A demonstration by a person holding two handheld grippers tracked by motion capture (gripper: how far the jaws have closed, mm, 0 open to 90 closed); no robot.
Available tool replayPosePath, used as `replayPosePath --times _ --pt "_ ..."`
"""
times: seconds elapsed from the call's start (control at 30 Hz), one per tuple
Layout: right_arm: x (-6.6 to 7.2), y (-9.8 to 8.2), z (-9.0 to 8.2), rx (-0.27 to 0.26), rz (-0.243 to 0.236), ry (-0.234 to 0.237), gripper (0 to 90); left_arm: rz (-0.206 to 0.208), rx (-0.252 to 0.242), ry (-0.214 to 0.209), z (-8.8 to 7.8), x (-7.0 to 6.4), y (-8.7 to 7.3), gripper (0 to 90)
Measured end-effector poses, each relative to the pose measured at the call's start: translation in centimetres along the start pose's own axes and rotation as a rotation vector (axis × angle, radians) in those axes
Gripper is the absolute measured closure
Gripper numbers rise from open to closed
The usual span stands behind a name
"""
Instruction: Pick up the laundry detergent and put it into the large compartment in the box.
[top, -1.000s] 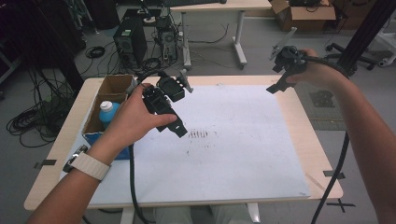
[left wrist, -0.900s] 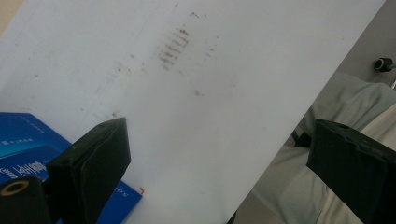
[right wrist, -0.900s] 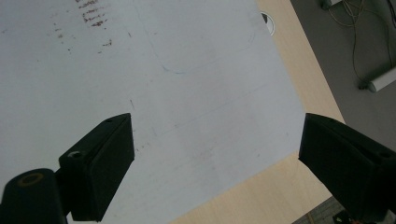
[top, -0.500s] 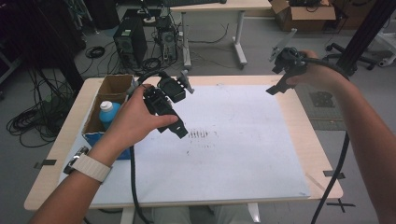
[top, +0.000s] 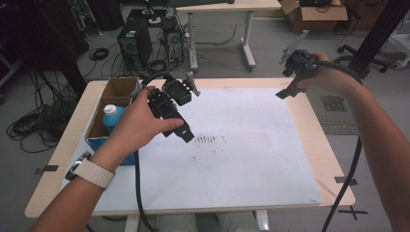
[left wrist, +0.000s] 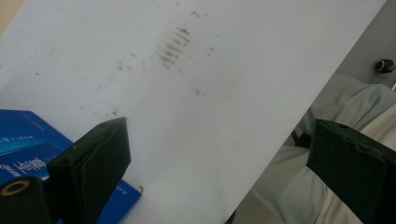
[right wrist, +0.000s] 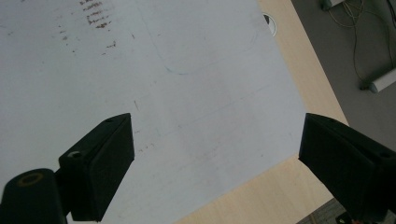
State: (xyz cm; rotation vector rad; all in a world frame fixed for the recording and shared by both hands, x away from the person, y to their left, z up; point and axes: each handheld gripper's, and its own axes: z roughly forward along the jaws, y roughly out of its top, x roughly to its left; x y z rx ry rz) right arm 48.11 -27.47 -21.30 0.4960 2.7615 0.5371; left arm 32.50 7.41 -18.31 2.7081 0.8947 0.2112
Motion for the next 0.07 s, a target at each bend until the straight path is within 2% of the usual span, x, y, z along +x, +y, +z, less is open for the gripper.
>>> replayPosePath --times 0.07 --pt "0.06 0.02 -0.1 -0.001 0.0 -0.001 10.5 -0.001 0.001 -0.001 -0.04 0.0 -0.05 6.3"
